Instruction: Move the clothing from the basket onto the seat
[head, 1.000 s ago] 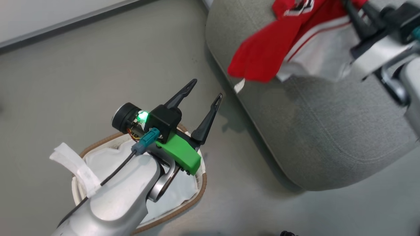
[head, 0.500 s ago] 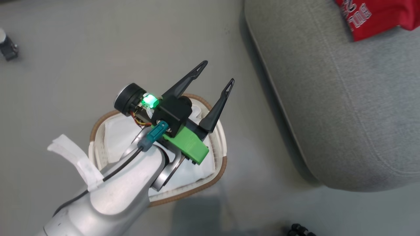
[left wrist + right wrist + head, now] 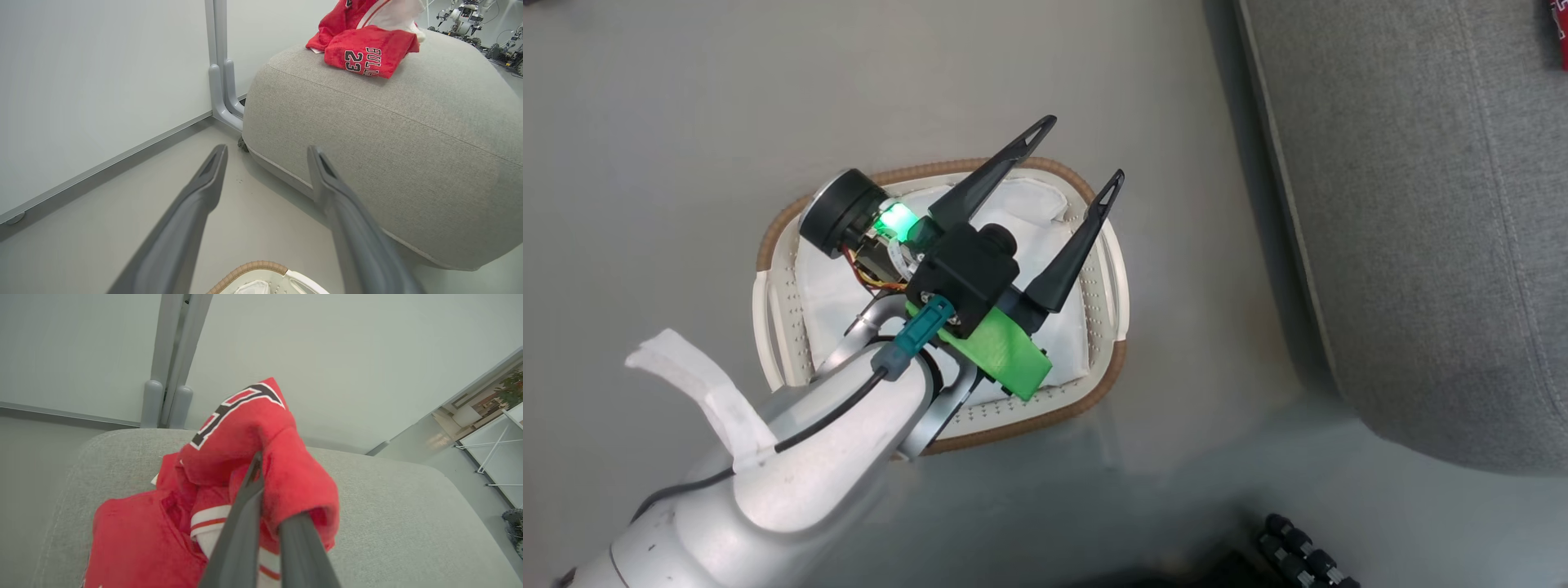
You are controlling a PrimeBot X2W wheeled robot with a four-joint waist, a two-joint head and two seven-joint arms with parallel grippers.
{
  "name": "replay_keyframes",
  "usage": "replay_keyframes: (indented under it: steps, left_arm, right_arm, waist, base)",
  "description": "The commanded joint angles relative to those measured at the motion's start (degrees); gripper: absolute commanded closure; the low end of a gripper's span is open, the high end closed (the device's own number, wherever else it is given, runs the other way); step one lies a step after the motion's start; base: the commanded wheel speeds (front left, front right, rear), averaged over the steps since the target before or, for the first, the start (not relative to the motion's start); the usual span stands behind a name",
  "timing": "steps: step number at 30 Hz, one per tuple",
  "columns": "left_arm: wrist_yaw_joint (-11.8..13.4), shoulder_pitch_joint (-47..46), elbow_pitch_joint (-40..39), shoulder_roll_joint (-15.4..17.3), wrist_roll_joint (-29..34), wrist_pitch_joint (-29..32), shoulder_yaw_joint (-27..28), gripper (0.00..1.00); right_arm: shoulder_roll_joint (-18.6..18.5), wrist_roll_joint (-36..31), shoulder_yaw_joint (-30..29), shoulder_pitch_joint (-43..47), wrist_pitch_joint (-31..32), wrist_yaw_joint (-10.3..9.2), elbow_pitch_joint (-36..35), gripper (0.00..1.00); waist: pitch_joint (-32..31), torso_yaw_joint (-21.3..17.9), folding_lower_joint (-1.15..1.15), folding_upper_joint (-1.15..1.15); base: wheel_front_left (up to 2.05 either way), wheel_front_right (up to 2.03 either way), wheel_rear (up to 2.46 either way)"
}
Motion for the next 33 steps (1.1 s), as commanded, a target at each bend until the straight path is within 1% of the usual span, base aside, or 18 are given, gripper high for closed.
replay_keyframes:
  steps: [1, 3, 7, 8, 9, 10, 11, 17, 23, 27, 30, 33]
  left_arm:
    - [0.10, -0.98, -0.25, 0.72, 0.16, 0.23, 0.07, 0.00]
    - [0.35, -0.70, -0.54, 1.24, 0.17, 0.77, -0.01, 0.00]
    - [0.47, -0.13, -0.98, 1.87, -0.03, 1.44, -0.26, 0.00]
    - [0.49, 0.07, -1.11, 2.03, -0.16, 1.51, -0.27, 0.00]
    - [0.56, 0.21, -1.15, 2.10, -0.25, 1.53, -0.28, 0.00]
    - [0.62, 0.50, -1.21, 2.26, -0.38, 1.57, -0.28, 0.00]
    - [0.70, 0.71, -1.19, 2.33, -0.41, 1.59, -0.27, 0.00]
    - [0.95, 1.72, -1.06, 2.50, -1.45, 0.66, -0.05, 0.00]
    - [1.22, 3.33, -0.09, 2.52, -2.81, -1.15, 0.61, 0.00]
    - [1.59, 4.79, 0.95, 2.13, -4.12, -2.94, 1.38, 0.00]
    - [2.00, 6.23, 2.19, 1.45, -5.56, -4.58, 2.52, 0.00]
    - [2.43, 7.96, 3.35, 0.41, -6.41, -5.96, 3.81, 0.00]
  right_arm:
    - [1.05, 0.09, 0.19, 1.34, -0.85, -0.08, 1.10, 1.00]
    - [3.44, 0.23, 0.73, 2.15, -2.12, -0.08, 3.28, 1.00]
    - [6.62, 0.14, 1.43, 2.80, -4.48, -0.08, 6.10, 1.00]
    - [7.46, 0.29, 1.12, 2.78, -5.25, -0.08, 6.74, 0.84]
    - [7.99, 0.35, 1.12, 2.91, -5.61, -0.08, 7.01, 0.74]
    - [8.80, 0.22, 1.31, 3.24, -6.24, -0.08, 7.37, 0.51]
    - [9.13, 0.09, 1.32, 3.51, -6.63, -0.08, 7.43, 0.00]
    - [10.61, -1.01, 1.74, 6.93, -7.87, -0.08, 5.78, 0.00]
    - [11.03, -3.43, -0.68, 13.18, -7.94, -0.08, -0.53, 0.00]
    - [11.04, -6.75, -3.31, 16.77, -7.96, -0.08, -4.74, 0.00]
    - [11.83, -8.76, -5.35, 18.95, -7.96, -0.08, -7.62, 0.00]
    - [12.87, -9.73, -7.15, 20.38, -7.93, -0.08, -8.94, 0.00]
  waist:
    - [1.34, 0.20, -0.01, 0.00]
    - [1.25, -0.47, -0.01, 0.00]
    - [0.90, -1.75, -0.01, 0.00]
    - [0.74, -2.13, -0.01, 0.00]
    - [0.60, -2.35, -0.01, 0.00]
    - [0.31, -2.82, -0.01, 0.00]
    - [0.10, -3.07, -0.01, 0.00]
    - [-2.15, -4.50, -0.01, 0.00]
    - [-5.66, -5.15, -0.01, 0.00]
    - [-8.75, -4.82, -0.01, 0.00]
    - [-11.64, -4.02, -0.01, 0.00]
    - [-14.82, -2.67, -0.01, 0.00]
  base:
    - [0.00, 0.00, 0.00]
    - [0.00, 0.00, 0.00]
    - [0.00, 0.00, 0.00]
    - [0.00, 0.00, 0.00]
    - [0.00, 0.00, 0.00]
    - [0.00, 0.00, 0.00]
    - [0.00, 0.00, 0.00]
    - [0.00, 0.00, 0.00]
    - [0.00, 0.00, 0.00]
    - [0.00, 0.00, 0.00]
    - [0.00, 0.00, 0.00]
    - [0.00, 0.00, 0.00]
